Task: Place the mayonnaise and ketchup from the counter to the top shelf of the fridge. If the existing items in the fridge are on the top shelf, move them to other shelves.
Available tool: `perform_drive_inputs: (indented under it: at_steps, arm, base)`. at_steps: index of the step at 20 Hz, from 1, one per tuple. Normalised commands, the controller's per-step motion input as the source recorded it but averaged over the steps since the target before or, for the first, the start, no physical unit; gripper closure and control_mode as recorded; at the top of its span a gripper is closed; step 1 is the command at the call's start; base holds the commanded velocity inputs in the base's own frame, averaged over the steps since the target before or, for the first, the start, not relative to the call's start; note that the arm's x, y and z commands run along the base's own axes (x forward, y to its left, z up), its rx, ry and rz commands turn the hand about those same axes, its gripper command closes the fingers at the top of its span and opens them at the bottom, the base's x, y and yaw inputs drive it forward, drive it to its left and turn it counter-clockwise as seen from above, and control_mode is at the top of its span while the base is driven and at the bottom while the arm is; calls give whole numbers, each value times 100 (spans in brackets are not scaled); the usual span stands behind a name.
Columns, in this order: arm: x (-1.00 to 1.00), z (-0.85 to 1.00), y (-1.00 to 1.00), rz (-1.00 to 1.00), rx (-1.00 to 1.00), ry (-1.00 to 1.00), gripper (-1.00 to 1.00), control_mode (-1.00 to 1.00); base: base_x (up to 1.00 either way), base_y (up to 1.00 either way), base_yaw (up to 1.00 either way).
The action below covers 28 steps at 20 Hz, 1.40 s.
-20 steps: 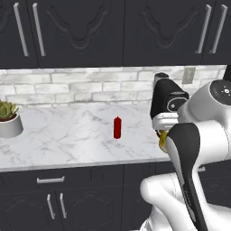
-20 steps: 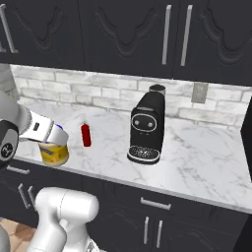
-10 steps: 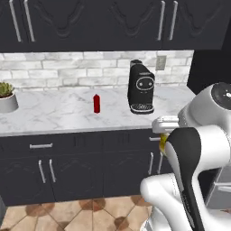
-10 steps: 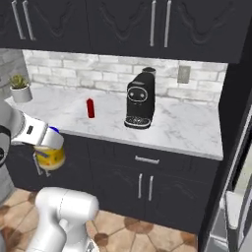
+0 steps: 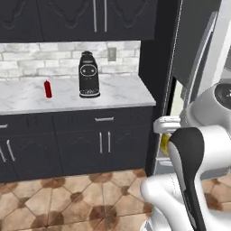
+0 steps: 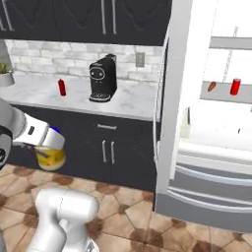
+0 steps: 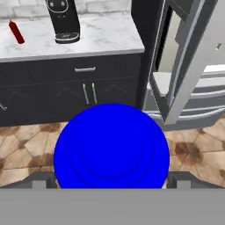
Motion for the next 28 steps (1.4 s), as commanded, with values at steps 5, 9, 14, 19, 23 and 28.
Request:
perform_drive_inputs:
  at_steps: [5,9,14,19,23,28]
  arm:
    - [0,0,0,0,0,0,100,100]
    - [0,0,0,0,0,0,100,100]
    - [0,0,0,0,0,0,100,100]
    - [0,0,0,0,0,0,100,100]
    - [0,0,0,0,0,0,100,100]
    - [0,0,0,0,0,0,100,100]
  base:
    - [-13,-100,-14]
    - [29,-100,-3]
    - [49,-100,0]
    - [66,-56,2]
    - [66,-22,1]
    - [73,-15,0]
